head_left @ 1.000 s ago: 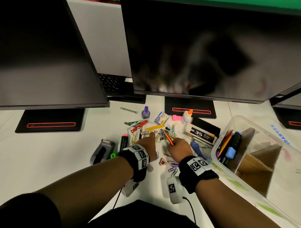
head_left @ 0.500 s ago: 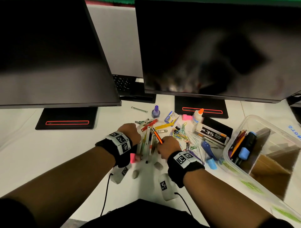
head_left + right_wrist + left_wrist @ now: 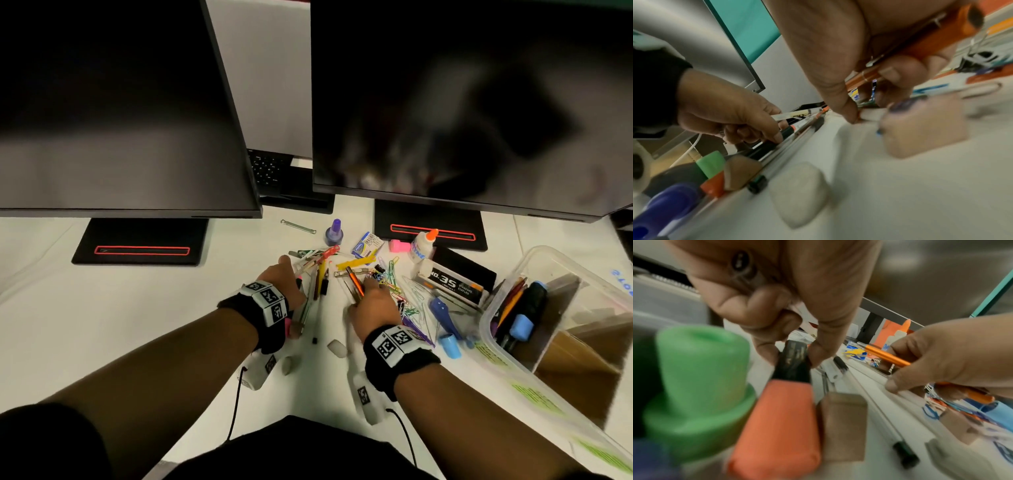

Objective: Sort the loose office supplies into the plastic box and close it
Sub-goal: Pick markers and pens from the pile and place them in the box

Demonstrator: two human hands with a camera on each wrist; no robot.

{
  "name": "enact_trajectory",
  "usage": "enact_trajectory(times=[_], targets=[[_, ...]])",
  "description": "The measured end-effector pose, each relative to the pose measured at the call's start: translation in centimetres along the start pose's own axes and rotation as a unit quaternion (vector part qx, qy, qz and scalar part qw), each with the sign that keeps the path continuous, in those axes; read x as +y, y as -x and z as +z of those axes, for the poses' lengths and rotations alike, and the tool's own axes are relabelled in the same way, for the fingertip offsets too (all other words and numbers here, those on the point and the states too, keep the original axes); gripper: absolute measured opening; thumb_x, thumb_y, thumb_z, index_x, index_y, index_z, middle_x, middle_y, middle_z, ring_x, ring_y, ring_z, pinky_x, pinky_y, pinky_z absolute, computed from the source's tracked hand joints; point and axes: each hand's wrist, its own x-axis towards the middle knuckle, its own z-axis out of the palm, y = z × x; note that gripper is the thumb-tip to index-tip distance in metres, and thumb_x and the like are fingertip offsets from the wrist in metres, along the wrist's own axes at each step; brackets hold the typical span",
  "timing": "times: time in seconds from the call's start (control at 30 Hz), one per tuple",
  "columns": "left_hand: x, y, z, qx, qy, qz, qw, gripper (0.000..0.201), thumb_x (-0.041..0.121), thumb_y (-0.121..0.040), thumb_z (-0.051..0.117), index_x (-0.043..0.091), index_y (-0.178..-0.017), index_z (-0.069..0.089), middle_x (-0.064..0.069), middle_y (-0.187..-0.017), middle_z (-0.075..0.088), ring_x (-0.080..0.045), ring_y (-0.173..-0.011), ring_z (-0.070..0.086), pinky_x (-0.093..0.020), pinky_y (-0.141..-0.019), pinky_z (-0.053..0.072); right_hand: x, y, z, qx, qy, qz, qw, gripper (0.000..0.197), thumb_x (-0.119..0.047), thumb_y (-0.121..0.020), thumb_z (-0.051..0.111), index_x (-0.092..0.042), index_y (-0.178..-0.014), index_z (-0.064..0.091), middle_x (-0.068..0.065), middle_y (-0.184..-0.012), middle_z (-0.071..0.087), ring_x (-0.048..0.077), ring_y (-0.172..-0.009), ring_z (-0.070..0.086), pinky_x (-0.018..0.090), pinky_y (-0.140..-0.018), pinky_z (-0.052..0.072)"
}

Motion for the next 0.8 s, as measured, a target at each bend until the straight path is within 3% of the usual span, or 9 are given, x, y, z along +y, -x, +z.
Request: enact_trajectory(times=[0.17,0.3,0.43,0.53,0.6,0.67,0.73,0.8], targets=[[0.7,-0.2,-0.8,-0.002,0.039,-0.013,0.999,0.035,0.023,-0.082,0.06,0.008,-0.111,0.048,-0.007,-0.096,0.058,-0.022,-0.076,0.056,-0.025,-0.058,0.045,0.7,0.4,-0.6,0.008,-0.01,-0.009,1.0,0.053,0.002,-0.08,0.053,-0.01,-0.129,0.037,0.02,-0.122,0.049,0.037,-0.108,0.056,0.036,-0.092,0.046],[1.4,-0.4,-1.6,0.022,0.037,0.016,0.999,0.011,0.022,-0.086,0.055,0.012,-0.086,0.049,-0.002,-0.084,0.053,-0.019,-0.074,0.053,-0.023,-0.055,0.039,0.3,1.1,-1.2,0.001,-0.065,0.009,0.998,0.061,0.001,-0.077,0.057,-0.014,-0.13,0.032,0.019,-0.122,0.046,0.036,-0.11,0.053,0.038,-0.095,0.046],[1.4,-1.0,-2.1,0.044,0.043,0.037,0.997,0.033,0.027,-0.089,0.05,0.015,-0.06,0.04,-0.002,-0.062,0.049,-0.016,-0.056,0.045,-0.023,-0.046,0.031,-0.2,1.6,-1.7,-0.03,-0.076,0.0,0.997,0.059,0.002,-0.077,0.055,-0.011,-0.13,0.033,0.02,-0.125,0.047,0.036,-0.113,0.052,0.035,-0.092,0.045],[1.0,-1.0,-2.6,0.065,0.084,0.038,0.994,0.032,0.028,-0.089,0.048,0.017,-0.061,0.038,0.0,-0.059,0.045,-0.018,-0.058,0.046,-0.025,-0.05,0.032,-0.3,1.8,-1.8,-0.072,-0.074,0.012,0.995,0.052,0.0,-0.078,0.053,-0.009,-0.127,0.036,0.018,-0.115,0.058,0.035,-0.106,0.058,0.028,-0.075,0.043],[0.7,-0.9,-3.0,0.079,0.097,0.034,0.992,0.026,0.026,-0.091,0.047,0.015,-0.068,0.042,0.0,-0.063,0.046,-0.021,-0.065,0.048,-0.025,-0.052,0.034,-0.6,1.8,-1.6,-0.079,-0.081,0.017,0.993,0.043,-0.002,-0.079,0.052,-0.005,-0.12,0.04,0.018,-0.11,0.06,0.036,-0.104,0.059,0.029,-0.071,0.043],[0.5,-0.6,-3.5,0.086,0.097,0.034,0.991,0.02,0.025,-0.092,0.047,0.01,-0.078,0.044,-0.002,-0.067,0.047,-0.024,-0.071,0.048,-0.027,-0.058,0.035,-1.0,1.5,-1.2,-0.076,-0.065,0.014,0.995,0.038,-0.006,-0.083,0.048,-0.002,-0.121,0.044,0.018,-0.11,0.058,0.035,-0.108,0.058,0.034,-0.078,0.046],[0.4,-0.4,-3.8,0.09,0.092,0.031,0.991,0.017,0.023,-0.091,0.046,0.009,-0.083,0.045,-0.003,-0.071,0.048,-0.025,-0.074,0.047,-0.03,-0.065,0.035,-1.5,1.1,-0.5,-0.075,-0.038,0.001,0.996,0.041,-0.01,-0.088,0.044,0.001,-0.128,0.043,0.019,-0.123,0.056,0.033,-0.115,0.054,0.032,-0.09,0.044],[0.3,-0.2,-3.8,0.081,0.08,0.031,0.993,0.016,0.021,-0.091,0.046,0.006,-0.089,0.05,-0.01,-0.082,0.055,-0.026,-0.076,0.048,-0.031,-0.068,0.037,-2.0,0.8,0.3,-0.065,-0.022,-0.019,0.997,0.04,-0.014,-0.093,0.042,0.003,-0.13,0.042,0.02,-0.131,0.053,0.032,-0.119,0.052,0.03,-0.092,0.04]])
